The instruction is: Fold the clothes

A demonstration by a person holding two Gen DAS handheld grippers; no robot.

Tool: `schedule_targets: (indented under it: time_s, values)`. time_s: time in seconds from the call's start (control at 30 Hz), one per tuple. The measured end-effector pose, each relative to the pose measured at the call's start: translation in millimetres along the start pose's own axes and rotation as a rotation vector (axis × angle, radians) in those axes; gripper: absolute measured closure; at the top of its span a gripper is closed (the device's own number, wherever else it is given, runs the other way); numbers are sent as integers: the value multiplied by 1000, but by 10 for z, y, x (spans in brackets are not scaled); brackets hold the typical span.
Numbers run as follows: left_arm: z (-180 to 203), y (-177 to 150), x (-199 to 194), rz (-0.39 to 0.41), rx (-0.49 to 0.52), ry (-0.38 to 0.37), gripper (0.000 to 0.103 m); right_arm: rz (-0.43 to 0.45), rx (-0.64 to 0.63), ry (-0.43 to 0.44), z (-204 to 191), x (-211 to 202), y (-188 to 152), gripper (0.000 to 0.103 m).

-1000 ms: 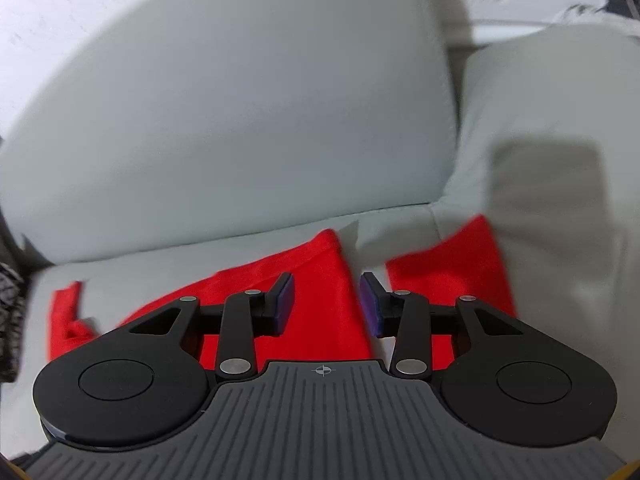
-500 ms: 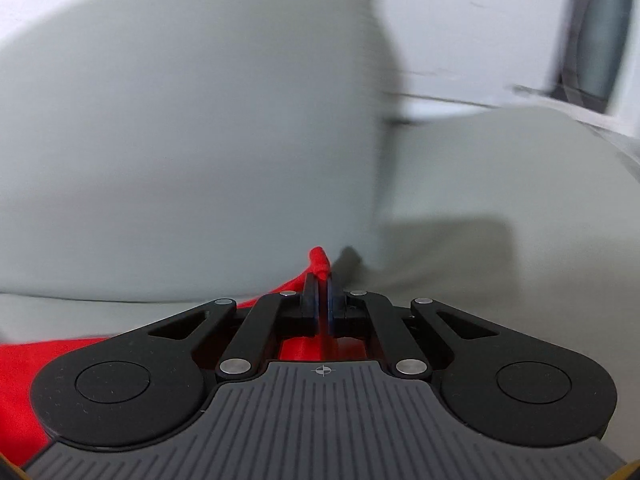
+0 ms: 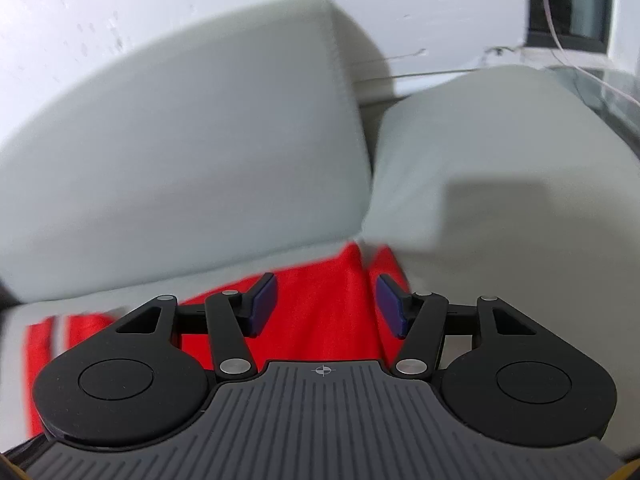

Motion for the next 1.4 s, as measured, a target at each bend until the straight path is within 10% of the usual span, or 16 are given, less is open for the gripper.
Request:
schedule_targets:
  time_s: [0.27, 0.6, 0.87, 0.93, 1.0, 1.1, 1.13, 1.2, 1.4]
  values:
    - [356, -311, -992, -14, 40, -147, 66, -27, 46, 60, 880, -1367, -514, 31]
    - [785, -1475, -2115, -263, 199, -226, 62, -220, 118, 70, 1567, -1746, -1594, 35]
    - [1177, -1778, -1706, -222, 280, -180, 62, -166, -24, 6, 1388, -1129, -1698, 31]
    - [1243, -1832, -1548, -228, 324, -156, 68, -156, -24, 16, 1355, -934, -1619, 33]
    - [1237, -1902, -1381, -253, 320, -126, 95, -135, -37, 12, 1304, -781, -1541, 38]
    - [1216, -1934, -1250, -273, 310, -96, 98, -105, -61, -8, 1202, -583, -1415, 39]
    - [1224, -1928, -1241, -277, 313, -95, 98, -92, -73, -16, 1170, -536, -1385, 43]
    - [1225, -1910, -1230, -294, 313, -95, 98, -76, -117, -29, 1117, -447, -1338, 101]
    - [1142, -1913, -1223, -292, 301, -109, 97, 37, 156, -138, 1684, -826, -1276, 101]
Point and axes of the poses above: each gripper's, at about its wrist camera, not at the fingertips, and x roughly the way its jaws point, z to its right, y to its top, the point moved 2 cm from there along x, roughly the way its jaws point, and after that the axes turned 6 degrees about -y, right-handed, at the moved point
